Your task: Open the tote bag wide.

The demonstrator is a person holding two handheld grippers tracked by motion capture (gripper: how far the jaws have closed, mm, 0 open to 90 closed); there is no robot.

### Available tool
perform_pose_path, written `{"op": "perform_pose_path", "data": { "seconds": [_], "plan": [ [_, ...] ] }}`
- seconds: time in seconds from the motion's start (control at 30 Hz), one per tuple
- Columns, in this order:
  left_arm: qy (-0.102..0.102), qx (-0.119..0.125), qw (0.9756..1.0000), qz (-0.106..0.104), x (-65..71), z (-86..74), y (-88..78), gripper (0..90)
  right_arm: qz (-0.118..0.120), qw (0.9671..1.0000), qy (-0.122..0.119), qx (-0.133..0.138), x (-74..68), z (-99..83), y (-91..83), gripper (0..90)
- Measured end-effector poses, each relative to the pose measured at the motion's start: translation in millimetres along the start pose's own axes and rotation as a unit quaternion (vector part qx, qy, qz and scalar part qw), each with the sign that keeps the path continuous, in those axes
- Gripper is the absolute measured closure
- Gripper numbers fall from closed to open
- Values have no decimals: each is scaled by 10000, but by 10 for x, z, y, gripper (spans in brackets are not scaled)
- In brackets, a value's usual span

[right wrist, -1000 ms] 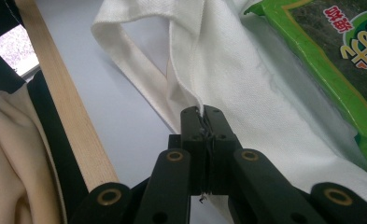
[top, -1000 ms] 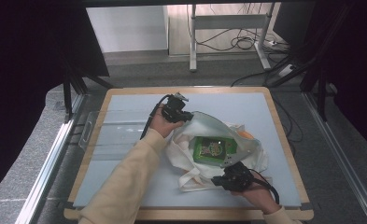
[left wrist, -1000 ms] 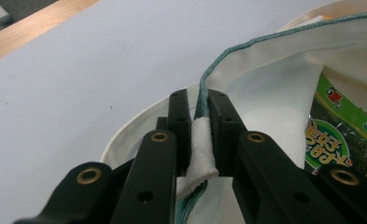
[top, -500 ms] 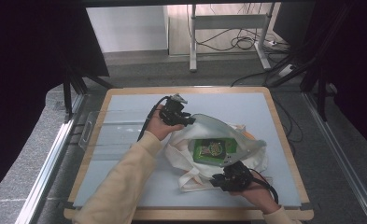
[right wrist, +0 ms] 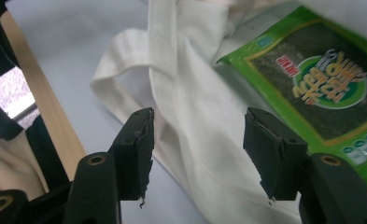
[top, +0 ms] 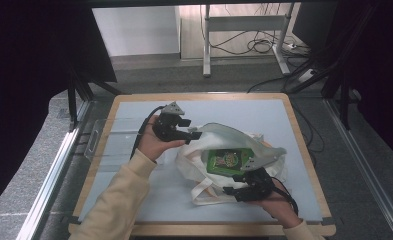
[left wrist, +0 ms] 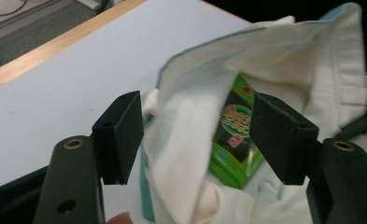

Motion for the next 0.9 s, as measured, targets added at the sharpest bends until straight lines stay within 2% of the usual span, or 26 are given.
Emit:
{"op": "perform_pose_path", "data": {
  "seconds": [0.07,0.33,0.5,0.63,0.73,0.9],
  "plan": [
    [32,15,10000,-71,72,-53,-48,354,-22,10000,49,69,11,26,-26,426],
    [140,3,9999,-87,272,-211,-159,343,-79,9999,36,148,38,72,-66,426],
    [248,-59,9996,-78,362,-295,-174,333,-93,9999,63,127,55,67,-62,423],
    [350,-119,9992,-149,447,-350,-178,325,-118,9998,82,129,75,68,-65,422],
    [390,-169,9990,-162,469,-378,-152,324,-132,9998,102,148,92,74,-68,422],
    [450,-324,9984,-135,485,-436,-87,436,-157,9996,103,190,100,92,-75,436]
  ]
}}
Point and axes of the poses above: each handheld gripper's, and its own axes: y roughly forward along the jaws, z roughly out of its top, x roughly to its right, the point moved 8 cm from there along y, roughly forward along the jaws, and after that the axes turned 4 degrees about x, right-handed, at the moved point
